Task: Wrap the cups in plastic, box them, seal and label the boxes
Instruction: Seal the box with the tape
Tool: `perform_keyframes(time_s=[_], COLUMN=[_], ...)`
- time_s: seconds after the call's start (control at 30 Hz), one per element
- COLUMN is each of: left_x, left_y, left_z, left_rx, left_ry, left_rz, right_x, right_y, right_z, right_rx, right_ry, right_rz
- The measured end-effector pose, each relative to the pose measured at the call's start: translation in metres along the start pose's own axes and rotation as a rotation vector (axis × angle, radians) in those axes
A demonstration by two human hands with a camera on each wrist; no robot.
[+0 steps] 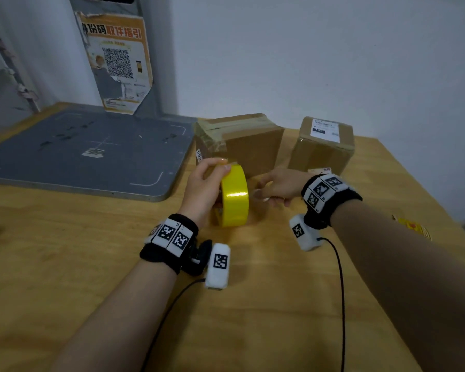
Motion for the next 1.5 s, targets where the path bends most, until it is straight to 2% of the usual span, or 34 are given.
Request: perform_keyframes(time_s=[0.07,0.13,0.23,0.27,0.33,0.4,0.5,0.6,0.8,1.0,1.23,1.5], left_x=[0.000,-0.002,-0.008,-0.011,-0.016,-0.021,-0.024,-0.026,-0.033,-0.037,-0.039,-0.044], left_y=[-0.010,-0.020,-0.036,-0.042,-0.054,-0.064,-0.075,-0.083,-0.090,-0.091,-0.089,-0.093], left_z=[-0.003,-0.005,-0.007,-0.008,-0.009,-0.011,-0.012,-0.012,-0.010,-0.011,-0.014,-0.025], left_rx=[-0.015,-0.003,0.017,0.025,0.032,0.029,0.029,0.034,0.085,0.122,0.170,0.241], left_ry=[0.039,0.066,0.088,0.097,0.117,0.135,0.163,0.186,0.182,0.181,0.180,0.170], left_rz=[0.040,0.074,0.126,0.148,0.188,0.208,0.220,0.221,0.202,0.209,0.212,0.147], right_x=[-0.001,0.003,0.010,0.009,0.001,-0.009,-0.019,-0.021,-0.024,-0.031,-0.022,-0.021], right_y=[-0.013,-0.024,-0.045,-0.053,-0.066,-0.075,-0.081,-0.087,-0.090,-0.093,-0.100,-0.114], right_z=[-0.003,-0.002,0.005,0.010,0.019,0.025,0.026,0.028,0.034,0.033,0.028,0.028], right_rx=[-0.027,-0.029,0.081,0.135,0.202,0.213,0.204,0.211,0.275,0.338,0.386,0.452], right_ry=[-0.080,-0.094,0.276,0.425,0.588,0.590,0.626,0.551,0.205,0.177,0.253,0.270], right_rz=[-0.003,-0.105,-0.369,-0.374,-0.280,-0.234,-0.307,-0.449,-0.678,-0.808,-0.741,-0.718])
Point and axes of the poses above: each hand's wrist, its own y-axis towards the middle knuckle, its own x-axis out of the back of the hand, z = x × y, the point moved 2 cm from there along y, towards the middle knuckle, and after that the axes turned 2 degrees about -y, right-handed, at the moved point
